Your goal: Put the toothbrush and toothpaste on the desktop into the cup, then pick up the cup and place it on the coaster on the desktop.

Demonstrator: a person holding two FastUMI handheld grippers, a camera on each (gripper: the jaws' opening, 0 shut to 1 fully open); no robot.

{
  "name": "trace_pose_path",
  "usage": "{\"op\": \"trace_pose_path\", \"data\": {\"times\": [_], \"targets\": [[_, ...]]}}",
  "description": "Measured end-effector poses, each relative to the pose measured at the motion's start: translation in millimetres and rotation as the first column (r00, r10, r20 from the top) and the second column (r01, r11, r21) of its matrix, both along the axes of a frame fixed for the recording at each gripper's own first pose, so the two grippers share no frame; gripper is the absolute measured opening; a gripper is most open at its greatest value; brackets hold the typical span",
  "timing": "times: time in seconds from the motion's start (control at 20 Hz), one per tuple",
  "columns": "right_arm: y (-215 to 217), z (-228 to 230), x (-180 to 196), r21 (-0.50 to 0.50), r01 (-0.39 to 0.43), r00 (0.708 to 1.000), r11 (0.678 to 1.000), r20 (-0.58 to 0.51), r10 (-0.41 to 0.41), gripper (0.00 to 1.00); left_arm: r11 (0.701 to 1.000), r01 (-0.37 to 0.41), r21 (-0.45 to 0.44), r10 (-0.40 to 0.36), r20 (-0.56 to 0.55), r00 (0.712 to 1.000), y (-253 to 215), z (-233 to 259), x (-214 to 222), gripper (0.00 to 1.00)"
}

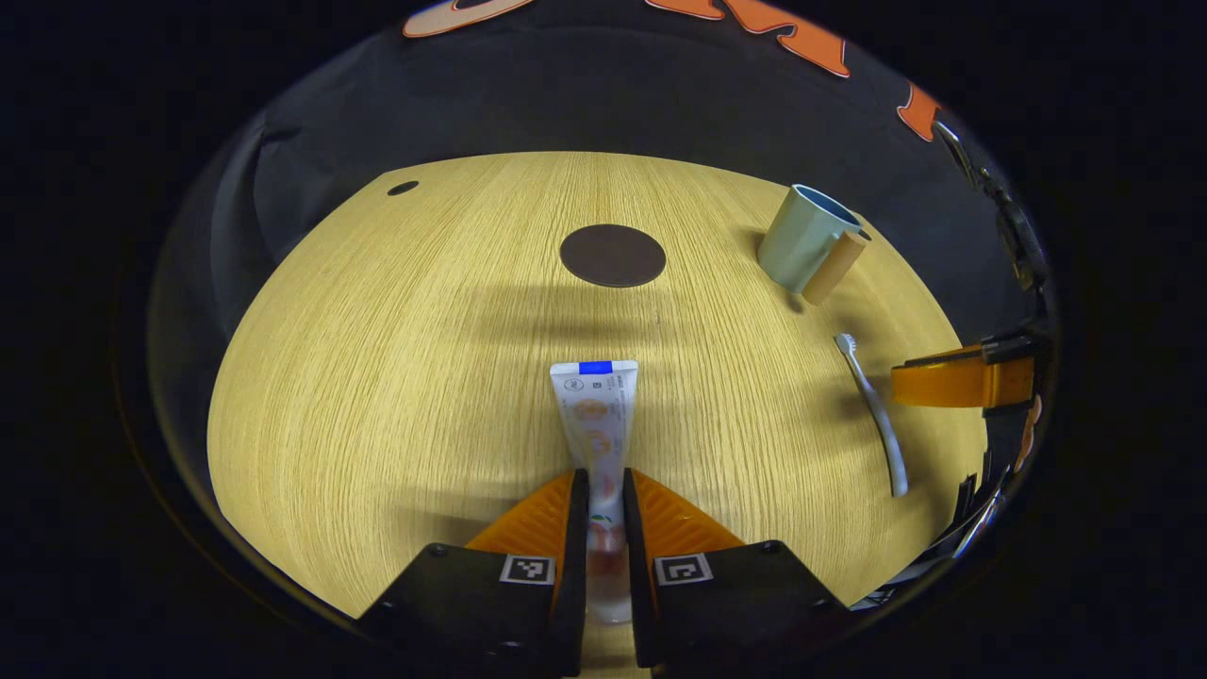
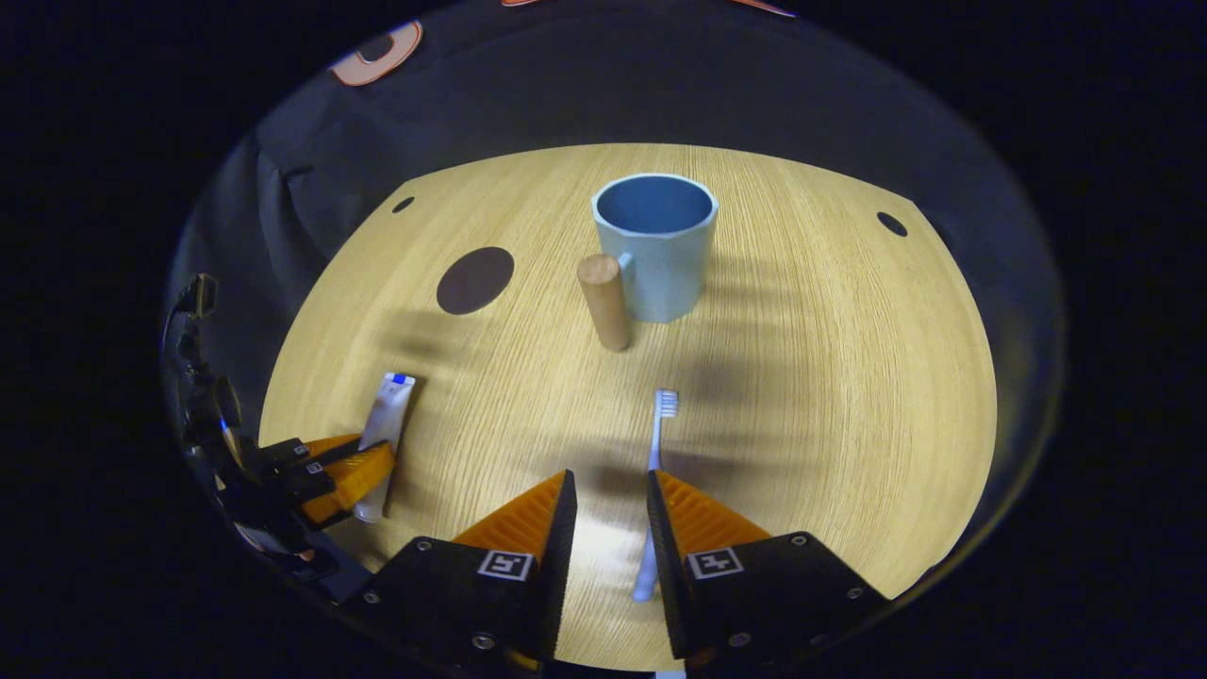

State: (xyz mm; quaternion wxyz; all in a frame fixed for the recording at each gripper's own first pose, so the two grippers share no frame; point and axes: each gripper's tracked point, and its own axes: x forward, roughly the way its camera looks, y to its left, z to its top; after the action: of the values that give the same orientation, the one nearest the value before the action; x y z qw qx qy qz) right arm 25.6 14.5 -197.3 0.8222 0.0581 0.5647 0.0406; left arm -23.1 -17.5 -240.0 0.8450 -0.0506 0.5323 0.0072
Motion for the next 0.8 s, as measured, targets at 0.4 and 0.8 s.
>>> {"op": "trace_pose_path", "data": {"times": [0.4,0.8], "targets": [[-14.2,-35.0,3.1,-0.032,0.024,0.999,0.999,-0.037,-0.026,0.42,1.0,-0.009,0.006,0.009,-0.005,1.0,-1.2,0.2,0.7,0.24],[-18.8,-34.5,4.6,-0.169,-0.064,0.997,0.983,0.033,0.071,0.06,1.0,-0.018,0.008,0.019,-0.004,1.0,-1.6,1.4,1.5,0.24]]}}
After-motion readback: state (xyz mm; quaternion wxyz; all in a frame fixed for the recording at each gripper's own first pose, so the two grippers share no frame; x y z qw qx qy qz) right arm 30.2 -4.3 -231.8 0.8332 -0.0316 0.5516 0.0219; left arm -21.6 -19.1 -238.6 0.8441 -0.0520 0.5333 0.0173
